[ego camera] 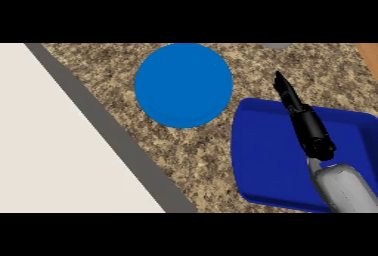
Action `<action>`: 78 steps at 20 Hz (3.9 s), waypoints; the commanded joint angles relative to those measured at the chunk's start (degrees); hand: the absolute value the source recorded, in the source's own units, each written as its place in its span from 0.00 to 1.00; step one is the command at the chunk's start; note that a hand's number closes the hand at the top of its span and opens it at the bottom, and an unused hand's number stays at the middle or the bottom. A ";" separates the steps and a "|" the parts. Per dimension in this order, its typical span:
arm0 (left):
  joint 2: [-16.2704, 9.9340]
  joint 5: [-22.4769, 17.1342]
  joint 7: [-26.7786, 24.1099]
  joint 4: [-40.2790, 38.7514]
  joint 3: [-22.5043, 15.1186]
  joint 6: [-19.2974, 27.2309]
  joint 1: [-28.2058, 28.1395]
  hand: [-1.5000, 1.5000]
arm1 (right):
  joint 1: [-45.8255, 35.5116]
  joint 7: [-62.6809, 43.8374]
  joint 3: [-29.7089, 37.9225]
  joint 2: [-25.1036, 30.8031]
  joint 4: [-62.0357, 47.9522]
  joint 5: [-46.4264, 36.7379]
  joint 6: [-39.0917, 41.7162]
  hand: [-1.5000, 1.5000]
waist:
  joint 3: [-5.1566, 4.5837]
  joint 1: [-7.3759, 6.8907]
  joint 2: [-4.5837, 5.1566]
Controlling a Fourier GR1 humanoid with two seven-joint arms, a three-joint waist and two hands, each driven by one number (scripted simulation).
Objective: Pick the squash from the tray and place it in the plate
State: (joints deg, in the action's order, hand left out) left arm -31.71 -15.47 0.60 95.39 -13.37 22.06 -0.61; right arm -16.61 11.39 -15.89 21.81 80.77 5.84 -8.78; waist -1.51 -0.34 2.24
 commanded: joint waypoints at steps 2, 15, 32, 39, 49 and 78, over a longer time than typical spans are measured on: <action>1.61 -2.08 -5.47 -7.10 0.67 -3.53 0.52 0.50 | -2.80 -5.31 3.62 -3.01 -2.43 3.32 -1.61 1.00 | 1.52 0.54 -1.97; 4.86 -3.83 -14.01 -19.48 2.19 -15.57 1.79 0.50 | 3.12 6.29 10.49 -10.29 -9.81 -9.15 -31.53 0.00 | 1.57 0.81 -2.15; 5.04 -2.23 -13.49 -18.67 3.74 -14.69 -0.04 0.50 | 18.48 -36.99 1.83 7.86 9.76 -33.71 -24.38 0.00 | 1.19 2.05 -2.38; 6.83 -1.18 -15.03 -23.42 4.13 -15.17 3.93 0.50 | 15.59 -55.90 -0.03 9.30 18.42 -35.48 -11.96 0.00 | 1.39 1.34 -2.19; 7.84 0.07 -10.60 -21.64 4.28 -13.67 6.13 0.50 | 13.20 -64.00 2.63 12.13 16.07 -34.67 -0.23 0.00 | 1.50 0.93 -2.09; 10.91 4.50 -11.74 -20.74 6.50 -16.96 3.86 0.50 | 3.04 -46.05 6.58 1.57 -8.70 -38.83 2.23 1.00 | 1.53 0.38 -2.16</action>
State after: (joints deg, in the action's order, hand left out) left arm -22.71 -14.36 -15.62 75.51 -3.83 3.67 -2.46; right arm -10.83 -35.49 -8.86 25.16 73.58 -31.92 -6.76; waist -0.74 -0.57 -0.45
